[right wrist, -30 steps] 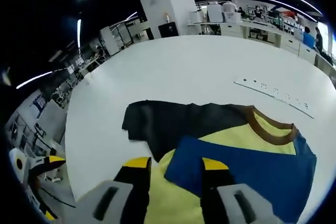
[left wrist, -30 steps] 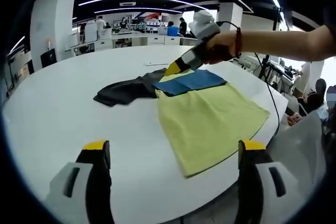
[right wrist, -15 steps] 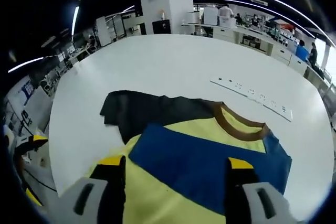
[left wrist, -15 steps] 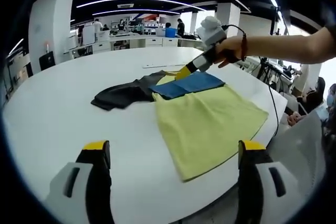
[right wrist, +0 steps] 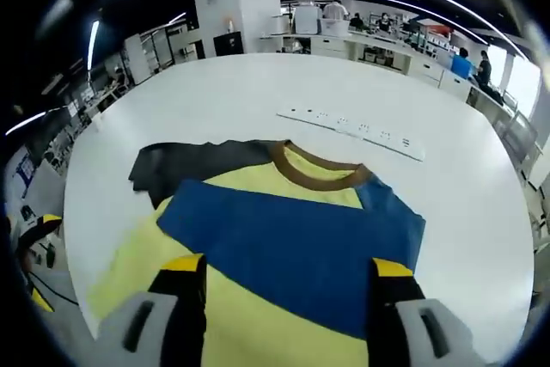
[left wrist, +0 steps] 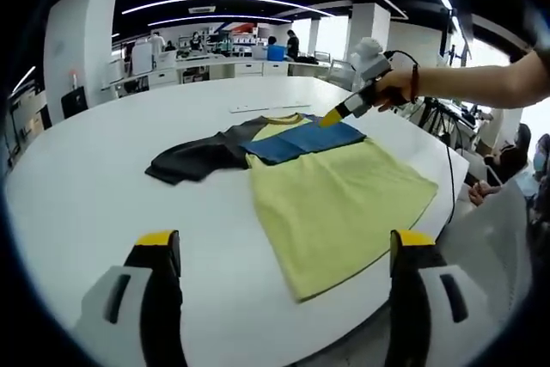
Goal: Fold the garment on the visible template until the final outline fits inside the template.
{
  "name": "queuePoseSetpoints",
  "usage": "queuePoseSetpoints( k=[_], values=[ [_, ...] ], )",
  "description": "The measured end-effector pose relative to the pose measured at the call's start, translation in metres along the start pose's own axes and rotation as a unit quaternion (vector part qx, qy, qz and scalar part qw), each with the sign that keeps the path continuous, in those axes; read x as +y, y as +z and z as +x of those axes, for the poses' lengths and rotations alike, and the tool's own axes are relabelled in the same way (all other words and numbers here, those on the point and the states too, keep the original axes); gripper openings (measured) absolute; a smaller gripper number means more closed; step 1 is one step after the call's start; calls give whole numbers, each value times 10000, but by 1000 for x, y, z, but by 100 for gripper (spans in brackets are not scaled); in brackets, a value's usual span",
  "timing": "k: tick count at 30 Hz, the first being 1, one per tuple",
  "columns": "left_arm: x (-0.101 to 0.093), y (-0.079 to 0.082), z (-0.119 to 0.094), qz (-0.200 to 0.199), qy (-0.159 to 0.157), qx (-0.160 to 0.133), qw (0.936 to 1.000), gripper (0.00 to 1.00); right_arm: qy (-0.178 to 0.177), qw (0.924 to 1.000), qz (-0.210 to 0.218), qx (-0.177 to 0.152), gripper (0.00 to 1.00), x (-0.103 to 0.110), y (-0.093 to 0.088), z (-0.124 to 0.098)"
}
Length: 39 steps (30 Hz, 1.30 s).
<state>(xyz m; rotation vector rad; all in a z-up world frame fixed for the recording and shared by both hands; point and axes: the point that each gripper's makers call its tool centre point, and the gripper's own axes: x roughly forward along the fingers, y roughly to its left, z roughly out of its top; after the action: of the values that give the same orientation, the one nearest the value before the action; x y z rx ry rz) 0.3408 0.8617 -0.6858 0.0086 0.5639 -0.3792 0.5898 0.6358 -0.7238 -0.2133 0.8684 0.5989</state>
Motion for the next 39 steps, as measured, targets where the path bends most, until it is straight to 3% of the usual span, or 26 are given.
queuePoseSetpoints(
  k=[13, 21, 32, 39],
  values=[
    [-1, 6, 0, 53, -25, -38, 10000, 99, -24, 9994, 245, 223, 67, -42, -38, -18],
    [-2, 6, -1, 53, -24, -25, 10000, 99, -38, 9988, 373, 328, 58, -56, -60, -24],
    [-2, 4, -2, 13, -25, 6, 10000, 98, -103, 9982, 387, 455, 34, -70, -86, -22],
    [-1, 3, -3, -17, 1, 14, 10000, 97, -185, 9985, 380, 357, 22, -79, -91, -20]
  ],
)
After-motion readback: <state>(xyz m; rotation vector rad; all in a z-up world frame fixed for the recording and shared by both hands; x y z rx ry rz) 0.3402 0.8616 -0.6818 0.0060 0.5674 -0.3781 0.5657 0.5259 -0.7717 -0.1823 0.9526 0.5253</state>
